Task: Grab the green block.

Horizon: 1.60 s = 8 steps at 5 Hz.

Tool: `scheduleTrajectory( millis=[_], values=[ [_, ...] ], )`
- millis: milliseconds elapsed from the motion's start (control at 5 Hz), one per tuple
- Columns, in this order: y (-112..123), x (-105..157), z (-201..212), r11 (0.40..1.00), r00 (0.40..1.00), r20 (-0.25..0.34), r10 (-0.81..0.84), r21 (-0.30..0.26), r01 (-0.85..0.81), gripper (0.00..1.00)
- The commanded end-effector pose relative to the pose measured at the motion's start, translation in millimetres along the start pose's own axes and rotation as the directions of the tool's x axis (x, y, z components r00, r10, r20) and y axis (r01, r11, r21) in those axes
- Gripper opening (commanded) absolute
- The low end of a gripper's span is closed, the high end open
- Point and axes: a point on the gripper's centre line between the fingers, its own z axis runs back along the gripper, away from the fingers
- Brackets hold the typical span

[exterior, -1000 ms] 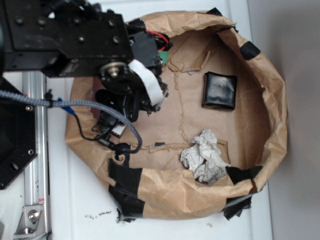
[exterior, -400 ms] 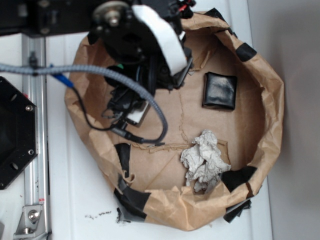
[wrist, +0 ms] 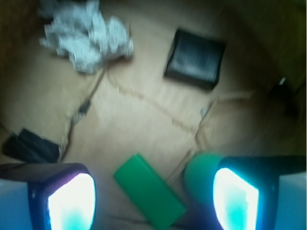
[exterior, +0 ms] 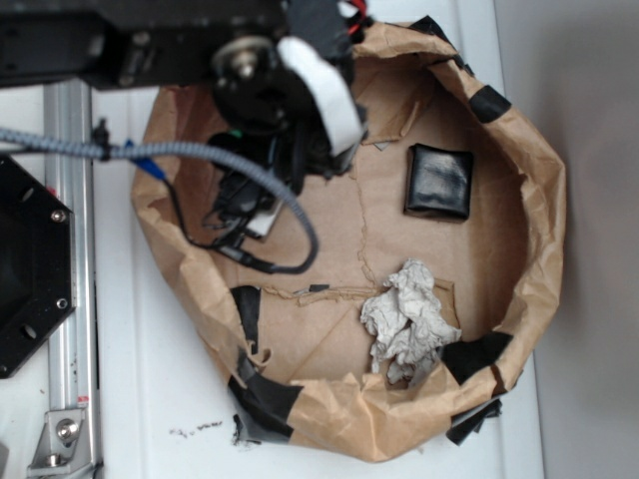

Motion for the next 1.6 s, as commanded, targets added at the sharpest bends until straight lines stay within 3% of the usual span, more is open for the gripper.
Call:
scheduleTrajectory(
  millis=[0,400,600,800,1000,1400],
  values=[
    [-18.7,-5.8,-15.4,0.997,0.998,-0.011,-0.065,0.029,0.066,1.0],
    [-23.2,-7.8,-27.5,0.994,0.994,-0.012,-0.107,0.027,0.107,1.0],
    [-18.1,-7.4,-39.7,0.986,0.989,0.013,-0.147,0.086,0.145,1.0],
    [-6.6,-12.6,-56.9,0.976,0.982,0.011,-0.19,0.107,0.187,1.0],
    [-2.8,-21.2,-68.5,0.978,0.981,-0.011,-0.192,0.075,0.193,1.0],
    [6.0,-24.1,-60.0,0.982,0.986,-0.014,-0.163,0.089,0.164,1.0]
  ],
)
